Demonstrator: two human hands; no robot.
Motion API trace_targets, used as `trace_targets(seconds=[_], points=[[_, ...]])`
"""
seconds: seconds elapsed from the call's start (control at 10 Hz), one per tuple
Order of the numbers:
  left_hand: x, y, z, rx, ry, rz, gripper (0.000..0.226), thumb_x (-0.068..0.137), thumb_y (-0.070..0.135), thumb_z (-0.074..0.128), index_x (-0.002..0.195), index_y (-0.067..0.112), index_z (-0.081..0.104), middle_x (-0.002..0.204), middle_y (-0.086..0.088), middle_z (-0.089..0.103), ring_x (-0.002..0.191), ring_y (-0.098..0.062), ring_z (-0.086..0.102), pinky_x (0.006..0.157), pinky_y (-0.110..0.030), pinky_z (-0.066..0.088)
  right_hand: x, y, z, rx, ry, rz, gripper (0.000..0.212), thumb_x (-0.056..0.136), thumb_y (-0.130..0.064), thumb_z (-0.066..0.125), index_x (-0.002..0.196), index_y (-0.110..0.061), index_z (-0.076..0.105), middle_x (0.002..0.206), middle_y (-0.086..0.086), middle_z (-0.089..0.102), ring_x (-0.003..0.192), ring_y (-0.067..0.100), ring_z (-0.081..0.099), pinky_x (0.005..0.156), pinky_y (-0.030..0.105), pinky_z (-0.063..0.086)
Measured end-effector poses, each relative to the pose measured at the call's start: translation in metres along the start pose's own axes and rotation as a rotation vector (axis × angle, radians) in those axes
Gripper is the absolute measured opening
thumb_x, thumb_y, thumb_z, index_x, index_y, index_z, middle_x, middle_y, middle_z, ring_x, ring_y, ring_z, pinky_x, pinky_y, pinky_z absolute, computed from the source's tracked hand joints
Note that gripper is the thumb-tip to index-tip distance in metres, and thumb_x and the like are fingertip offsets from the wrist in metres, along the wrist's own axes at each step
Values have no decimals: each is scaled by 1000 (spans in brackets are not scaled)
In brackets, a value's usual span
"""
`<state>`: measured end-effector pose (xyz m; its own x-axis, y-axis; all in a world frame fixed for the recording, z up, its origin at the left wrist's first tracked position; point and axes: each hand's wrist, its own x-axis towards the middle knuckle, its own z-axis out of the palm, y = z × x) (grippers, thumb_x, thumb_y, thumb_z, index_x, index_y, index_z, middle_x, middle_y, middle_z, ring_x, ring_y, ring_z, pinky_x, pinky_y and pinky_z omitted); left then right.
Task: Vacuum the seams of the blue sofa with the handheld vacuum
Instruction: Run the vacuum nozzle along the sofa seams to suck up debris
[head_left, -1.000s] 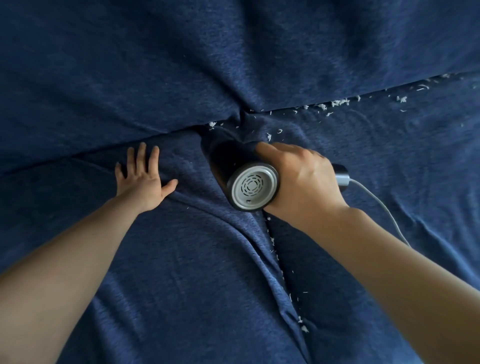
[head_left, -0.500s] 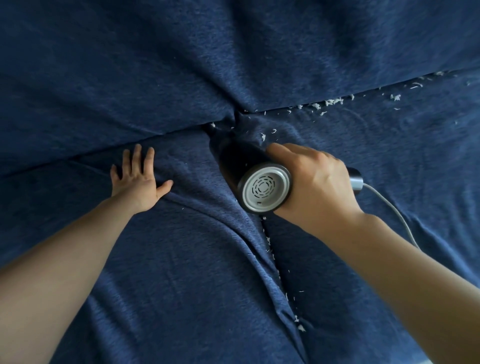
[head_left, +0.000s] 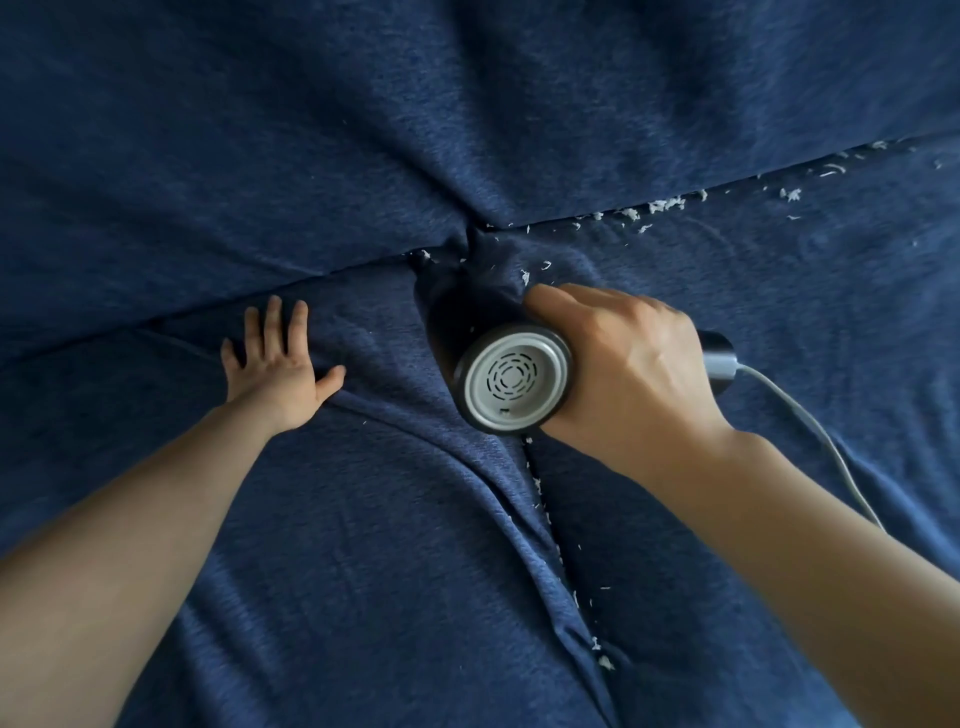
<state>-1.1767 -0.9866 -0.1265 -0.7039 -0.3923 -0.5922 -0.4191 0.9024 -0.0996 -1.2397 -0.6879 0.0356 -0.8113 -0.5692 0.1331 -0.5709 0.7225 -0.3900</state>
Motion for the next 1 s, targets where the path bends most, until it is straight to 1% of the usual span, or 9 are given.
trace_targets(seconds=[0.1,0.2,0.3,0.4,0.5,0.6,0.8,0.9,1.0], points=[[1,0,2,-2,5,-2,91,92,62,37,151,21,-19,159,-6,-25,147,-30,-16,117,-57,2,0,1,-2,-3,-1,-11,24,70,-38,63,77,-15,60,64,-8,55,54,28,60,61,29,28],[1,0,2,-7,3,-5,91,92,62,37,151,22,-20,159,-6,-25,147,-30,-17,117,-57,2,0,2,-1,-6,-20,-9,25,71,-39,63,78,-15,61,65,-3,61,57,30,62,61,29,29],[1,1,1,-6,0,-8,91,92,62,37,151,22,-20,158,-5,-26,147,-29,-17,117,-57,2,2,1,-1,27,-2,-24,26,73,-39,60,79,-14,61,65,-3,60,57,29,61,61,29,29],[1,1,3,-9,-3,-10,91,93,61,37,151,22,-20,158,-5,-26,147,-29,-18,116,-57,1,5,-5,0,59,1,-48,33,73,-44,48,79,-14,62,65,-3,60,56,28,61,59,29,30],[1,0,2,-17,0,-7,91,93,61,38,151,22,-20,159,-5,-25,147,-29,-17,116,-57,2,10,-6,7,29,-27,-40,34,72,-43,48,80,-15,64,66,-2,63,57,30,64,59,30,32],[1,0,1,-12,-6,-11,91,92,62,37,151,22,-20,158,-5,-26,147,-29,-17,117,-57,2,12,-2,9,44,-53,17,30,70,-40,61,84,-14,65,70,0,65,61,32,65,60,32,33],[0,0,0,-2,-15,-10,91,92,63,36,151,22,-21,158,-5,-26,147,-29,-17,117,-57,2,0,7,0,29,-42,71,27,68,-37,65,83,-15,63,69,-3,62,59,32,62,60,31,33],[0,0,-2,2,-29,-10,91,92,63,35,150,22,-21,158,-5,-27,147,-29,-18,117,-57,2,-4,9,-5,51,-62,99,28,67,-37,63,84,-15,63,68,-8,57,58,31,61,59,32,36],[-2,0,-4,1,-45,-15,90,93,63,35,150,23,-22,158,-5,-28,147,-29,-19,117,-57,2,-5,4,-13,135,-65,213,21,72,-34,71,86,-20,65,68,-13,51,64,32,64,60,36,45]])
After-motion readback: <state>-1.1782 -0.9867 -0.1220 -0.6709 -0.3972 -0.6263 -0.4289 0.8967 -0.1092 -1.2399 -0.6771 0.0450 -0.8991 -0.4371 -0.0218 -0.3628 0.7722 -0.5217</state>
